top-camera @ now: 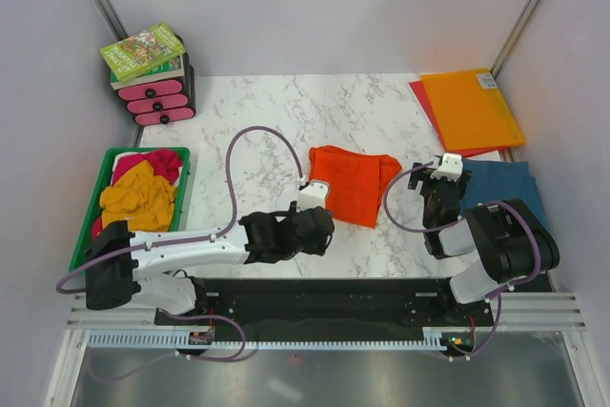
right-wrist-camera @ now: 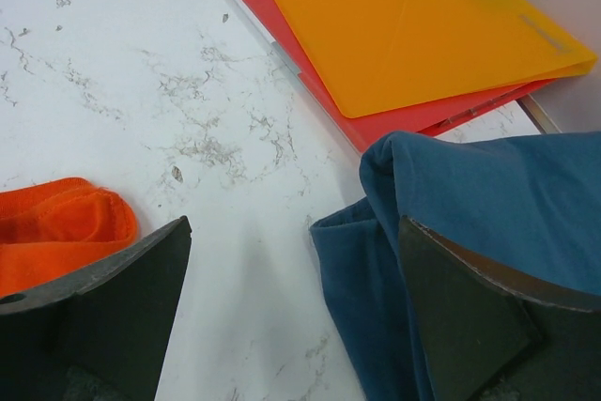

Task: Fold and stack the t-shirts
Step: Fold the tshirt

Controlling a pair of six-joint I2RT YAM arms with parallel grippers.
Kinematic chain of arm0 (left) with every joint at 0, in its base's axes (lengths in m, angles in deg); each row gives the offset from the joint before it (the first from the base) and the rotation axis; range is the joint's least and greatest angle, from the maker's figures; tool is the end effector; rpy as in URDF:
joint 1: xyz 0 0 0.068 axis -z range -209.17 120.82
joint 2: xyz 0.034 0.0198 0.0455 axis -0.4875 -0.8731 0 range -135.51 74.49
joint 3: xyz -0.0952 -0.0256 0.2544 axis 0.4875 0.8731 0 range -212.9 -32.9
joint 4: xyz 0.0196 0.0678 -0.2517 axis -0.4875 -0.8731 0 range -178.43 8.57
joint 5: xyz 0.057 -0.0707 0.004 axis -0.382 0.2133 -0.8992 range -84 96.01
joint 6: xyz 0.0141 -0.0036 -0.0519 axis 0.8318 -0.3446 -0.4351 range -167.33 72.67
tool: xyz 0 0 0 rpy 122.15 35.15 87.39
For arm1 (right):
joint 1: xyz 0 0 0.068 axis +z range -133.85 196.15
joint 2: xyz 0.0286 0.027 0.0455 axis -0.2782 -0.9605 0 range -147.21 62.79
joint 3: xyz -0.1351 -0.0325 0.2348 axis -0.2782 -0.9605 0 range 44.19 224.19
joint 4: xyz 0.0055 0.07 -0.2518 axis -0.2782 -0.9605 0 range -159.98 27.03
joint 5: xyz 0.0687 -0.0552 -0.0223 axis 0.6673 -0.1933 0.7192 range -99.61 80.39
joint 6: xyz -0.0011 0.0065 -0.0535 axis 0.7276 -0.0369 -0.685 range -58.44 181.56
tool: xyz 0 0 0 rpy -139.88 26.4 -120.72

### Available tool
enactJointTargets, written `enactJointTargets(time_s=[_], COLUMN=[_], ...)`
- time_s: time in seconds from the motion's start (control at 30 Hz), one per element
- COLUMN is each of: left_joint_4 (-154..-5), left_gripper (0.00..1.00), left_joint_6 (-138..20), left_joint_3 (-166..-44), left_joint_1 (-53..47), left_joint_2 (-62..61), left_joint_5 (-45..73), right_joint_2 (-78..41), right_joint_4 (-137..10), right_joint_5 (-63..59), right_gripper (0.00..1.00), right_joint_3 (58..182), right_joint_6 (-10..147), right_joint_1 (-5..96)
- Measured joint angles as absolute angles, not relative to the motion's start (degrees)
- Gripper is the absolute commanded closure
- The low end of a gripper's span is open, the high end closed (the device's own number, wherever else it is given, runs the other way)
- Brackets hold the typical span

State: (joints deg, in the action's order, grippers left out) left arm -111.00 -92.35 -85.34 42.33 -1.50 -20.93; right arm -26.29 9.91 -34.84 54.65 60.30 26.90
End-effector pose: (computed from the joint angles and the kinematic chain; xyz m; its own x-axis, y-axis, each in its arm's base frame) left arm 0.1002 -0.2491 0.2422 -0.7163 0.1538 -0.6806 0.3573 0.9187 -0.1685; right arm 0.2273 0.0276 0.1386 -0.1036 -0.0399 -0.9938 0.2458 0.9672 -0.0644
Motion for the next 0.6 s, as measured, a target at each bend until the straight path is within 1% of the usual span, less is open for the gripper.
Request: enactJointTargets(time_s=[0.23,0.33,0.43,0.6], left_joint_4=[-112.3,-112.6,-111.6,-109.9], left_gripper=[0.39,0.39,0.39,0.39], left_joint_6=[-89.0,-88.0,-87.7,-87.6], left_joint_3=[-92.5,-95.5,-97.1,-98.2], left_joint_1=[42.4,42.0,40.3,34.0], left_joint_2=[-4.1,-5.4,-7.0,-12.6], left_joint_5=[-24.4,-26.0,-26.4,-24.0], right_joint_2=[-26.3,-26.3,-26.3,-26.2], right_joint_4=[9.9,9.9,8.2,5.8], right_joint_5=[-34.9,-34.8,-30.7,-23.0], right_gripper=[0.02,0.02,0.02,0.02], right_joint_3=[54.6,54.6,55.2,56.7], right_joint_6=[60.3,60.3,60.6,61.2], right_joint_1=[26.9,26.9,25.4,22.0])
